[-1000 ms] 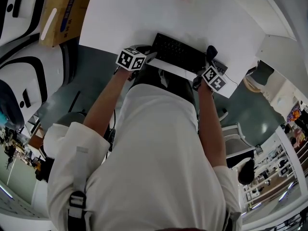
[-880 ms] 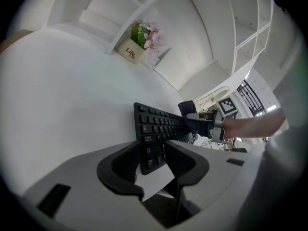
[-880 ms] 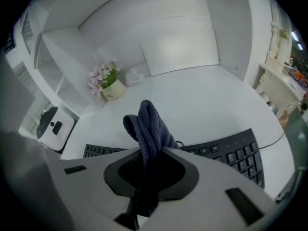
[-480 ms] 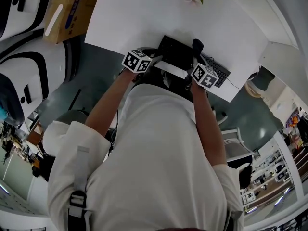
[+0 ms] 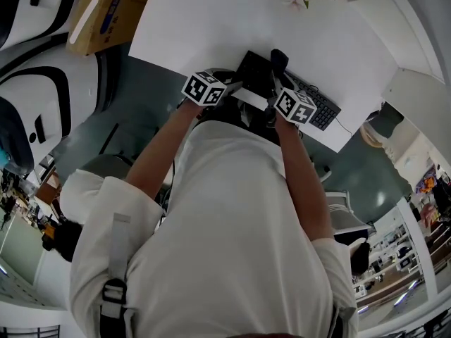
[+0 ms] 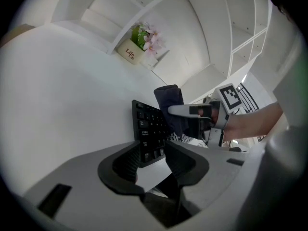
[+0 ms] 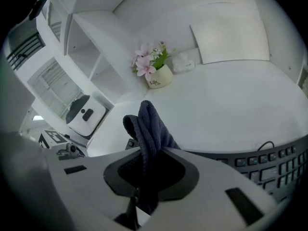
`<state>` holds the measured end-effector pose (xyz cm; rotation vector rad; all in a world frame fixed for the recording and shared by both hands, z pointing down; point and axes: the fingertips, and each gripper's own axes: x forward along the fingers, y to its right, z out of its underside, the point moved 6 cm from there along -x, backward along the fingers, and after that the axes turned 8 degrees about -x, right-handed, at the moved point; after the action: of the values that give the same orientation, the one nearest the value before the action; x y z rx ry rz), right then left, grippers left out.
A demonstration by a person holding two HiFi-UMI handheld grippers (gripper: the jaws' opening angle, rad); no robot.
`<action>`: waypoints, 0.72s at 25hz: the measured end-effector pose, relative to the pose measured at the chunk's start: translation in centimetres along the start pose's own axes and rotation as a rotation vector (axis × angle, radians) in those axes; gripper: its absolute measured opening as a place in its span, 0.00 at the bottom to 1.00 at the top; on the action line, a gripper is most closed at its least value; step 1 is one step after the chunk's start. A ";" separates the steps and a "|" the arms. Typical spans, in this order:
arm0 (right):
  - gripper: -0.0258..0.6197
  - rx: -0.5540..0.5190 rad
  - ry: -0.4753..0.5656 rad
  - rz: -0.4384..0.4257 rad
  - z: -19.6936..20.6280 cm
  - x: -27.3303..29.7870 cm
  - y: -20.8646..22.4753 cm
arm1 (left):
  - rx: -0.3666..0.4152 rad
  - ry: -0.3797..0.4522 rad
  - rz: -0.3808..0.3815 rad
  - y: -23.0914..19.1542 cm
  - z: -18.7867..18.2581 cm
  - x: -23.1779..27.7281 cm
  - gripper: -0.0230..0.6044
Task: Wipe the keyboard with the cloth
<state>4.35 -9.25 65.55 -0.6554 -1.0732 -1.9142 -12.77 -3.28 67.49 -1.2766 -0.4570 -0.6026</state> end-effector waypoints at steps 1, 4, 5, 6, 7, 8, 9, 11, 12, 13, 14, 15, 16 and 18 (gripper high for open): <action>0.14 -0.010 -0.003 -0.016 -0.1 0.3 -0.5 | -0.002 0.007 0.002 0.0 0.0 -0.1 0.29; 0.14 -0.052 -0.017 -0.058 -0.2 1.2 -1.7 | -0.011 0.035 0.018 -0.1 0.2 -0.7 0.29; 0.14 -0.066 -0.021 -0.071 -0.2 1.5 -2.0 | -0.013 0.043 0.021 -0.1 0.2 -0.8 0.29; 0.14 -0.075 -0.023 -0.084 -0.3 1.7 -2.3 | -0.014 0.049 0.020 -0.2 0.3 -1.0 0.29; 0.14 -0.082 -0.024 -0.095 -0.5 1.9 -2.6 | -0.016 0.053 0.017 -0.3 0.3 -1.3 0.29; 0.14 -0.087 -0.024 -0.104 -0.6 2.1 -2.9 | -0.019 0.057 0.012 -0.4 0.4 -1.5 0.29; 0.14 -0.090 -0.025 -0.116 -0.6 2.3 -3.2 | -0.023 0.060 0.006 -0.6 0.6 -1.7 0.29; 0.14 -0.092 -0.024 -0.142 -0.7 2.7 -3.8 | -0.035 0.066 -0.003 -1.0 0.9 -2.1 0.29; 0.14 -0.090 -0.023 -0.153 -0.7 3.0 -4.2 | -0.040 0.069 -0.007 -1.1 1.0 -2.3 0.29; 0.14 -0.085 -0.021 -0.165 -0.8 3.2 -4.5 | -0.044 0.071 -0.010 -1.3 1.2 -2.6 0.29; 0.14 -0.080 -0.021 -0.181 -0.8 3.4 -4.9 | -0.047 0.073 -0.012 -1.4 1.3 -2.8 0.29; 0.14 -0.079 -0.023 -0.198 -0.8 3.7 -5.3 | -0.049 0.075 -0.014 -1.5 1.4 -3.0 0.29; 0.14 -0.084 -0.026 -0.214 -0.8 4.0 -5.8 | -0.051 0.079 -0.016 -1.6 1.5 -3.3 0.29; 0.14 -0.097 -0.034 -0.238 -0.7 4.5 -6.8 | -0.056 0.088 -0.019 -1.8 1.6 -3.7 0.29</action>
<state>-3.84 -9.65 65.59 -0.6393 -1.1273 -2.1772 -16.69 -1.40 66.89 -1.2944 -0.3822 -0.6885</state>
